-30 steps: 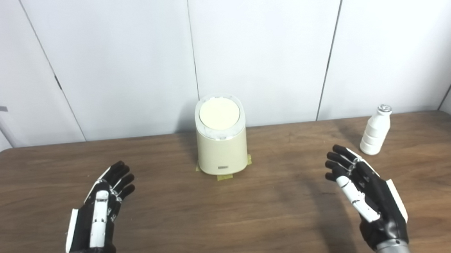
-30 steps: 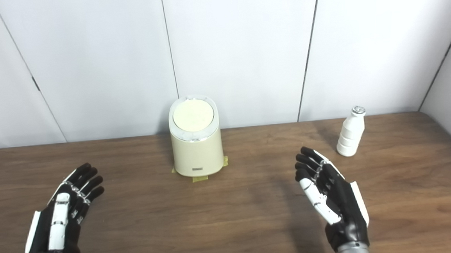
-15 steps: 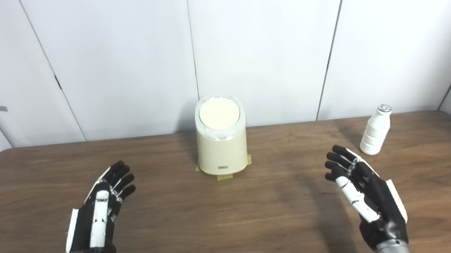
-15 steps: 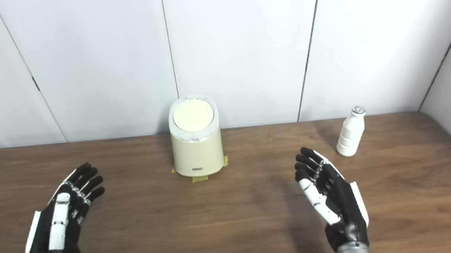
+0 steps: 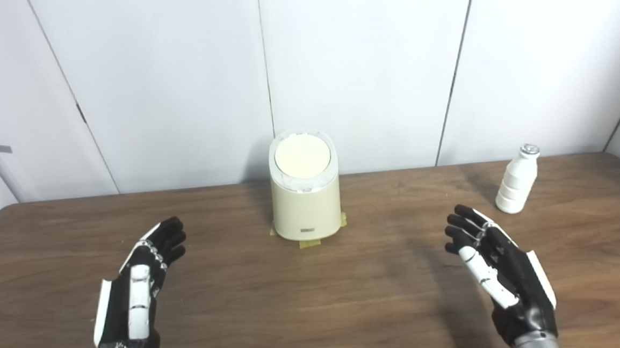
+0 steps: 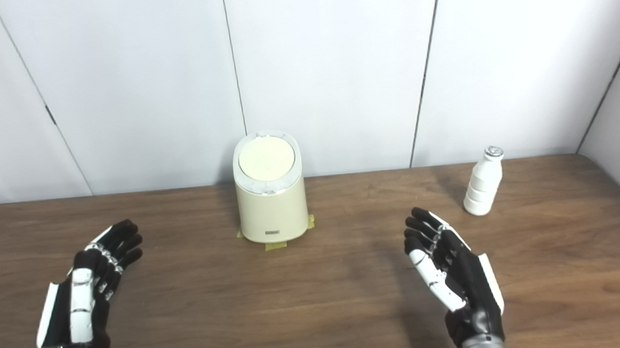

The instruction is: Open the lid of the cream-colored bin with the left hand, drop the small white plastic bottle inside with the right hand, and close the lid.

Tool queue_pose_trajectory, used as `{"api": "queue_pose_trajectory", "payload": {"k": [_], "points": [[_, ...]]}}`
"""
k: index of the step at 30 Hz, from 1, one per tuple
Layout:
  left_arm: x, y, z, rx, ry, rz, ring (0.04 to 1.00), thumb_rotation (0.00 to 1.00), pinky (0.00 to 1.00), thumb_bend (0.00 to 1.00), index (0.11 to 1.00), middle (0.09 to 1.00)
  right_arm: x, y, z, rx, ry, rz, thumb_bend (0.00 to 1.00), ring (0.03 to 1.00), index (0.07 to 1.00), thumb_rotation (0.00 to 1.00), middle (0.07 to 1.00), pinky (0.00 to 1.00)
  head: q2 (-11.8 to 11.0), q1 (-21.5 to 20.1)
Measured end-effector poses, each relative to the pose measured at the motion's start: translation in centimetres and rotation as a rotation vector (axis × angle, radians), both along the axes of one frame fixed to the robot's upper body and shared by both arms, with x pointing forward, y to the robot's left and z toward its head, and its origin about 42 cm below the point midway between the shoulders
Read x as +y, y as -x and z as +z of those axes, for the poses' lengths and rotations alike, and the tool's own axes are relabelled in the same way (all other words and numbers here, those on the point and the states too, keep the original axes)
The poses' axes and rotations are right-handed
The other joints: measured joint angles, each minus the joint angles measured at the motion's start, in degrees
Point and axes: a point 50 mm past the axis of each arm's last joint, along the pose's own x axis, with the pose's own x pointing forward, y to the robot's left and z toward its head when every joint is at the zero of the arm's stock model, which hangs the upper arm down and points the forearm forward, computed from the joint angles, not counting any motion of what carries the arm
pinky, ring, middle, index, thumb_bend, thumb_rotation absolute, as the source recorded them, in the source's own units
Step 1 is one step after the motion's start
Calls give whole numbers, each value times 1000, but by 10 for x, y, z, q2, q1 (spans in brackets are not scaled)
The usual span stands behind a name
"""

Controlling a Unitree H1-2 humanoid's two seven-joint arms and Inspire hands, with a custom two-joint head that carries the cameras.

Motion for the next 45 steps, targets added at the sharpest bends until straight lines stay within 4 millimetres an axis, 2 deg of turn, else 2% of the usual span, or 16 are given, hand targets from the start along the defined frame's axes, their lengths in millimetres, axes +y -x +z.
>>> {"api": "queue_pose_trajectory", "payload": {"k": [3,5,7,9,13,16,19,23,26,30,34,37,45], "points": [[-3,-16,19,-5,-34,11,876,676,851,450,876,882,1,1,-1,3,-4,0,194,790,779,410,790,723,0,-1],[-5,-30,35,-28,-71,17,894,581,855,456,904,903,4,0,-1,2,-10,5,195,792,779,403,792,727,1,0],[-8,-46,53,-37,-107,23,929,522,892,459,940,938,5,1,-1,1,-12,6,200,791,777,414,790,726,0,0],[-16,-59,75,-58,-130,24,968,485,944,509,961,966,4,1,-1,-5,-11,5,205,792,775,443,789,729,1,0],[-35,-76,102,-82,-190,19,999,497,998,589,992,997,4,1,0,-12,-10,4,192,795,778,434,791,733,2,1],[-46,-83,109,-92,-261,7,1000,532,982,630,1000,1000,4,1,0,-14,-10,3,199,791,775,424,788,726,1,2],[-51,-97,114,-86,-303,6,999,512,926,652,1000,1000,3,2,-1,-11,-10,1,199,791,775,424,789,724,0,2],[-63,-113,127,-100,-321,-18,983,487,910,698,1000,1000,4,2,-1,-11,-10,5,198,791,776,424,792,723,0,-2],[-75,-126,130,-86,-324,-33,963,466,875,766,1000,998,4,2,-1,-12,-10,4,202,790,773,425,789,723,0,-1],[-89,-141,127,-50,-310,-49,950,371,842,836,989,982,4,2,-1,-13,-6,2,198,790,773,426,789,724,-2,0],[-99,-155,121,-11,-351,-39,964,358,866,899,997,989,4,2,-1,-13,-6,3,195,795,780,426,794,728,-3,0],[-108,-167,112,24,-419,-22,962,375,853,906,988,996,4,2,-1,-12,-6,4,194,796,781,421,796,729,-3,0],[-121,-175,98,56,-529,-2,944,285,816,908,978,1000,5,2,-1,-13,-7,3,196,792,781,416,794,722,-8,-3]]}}
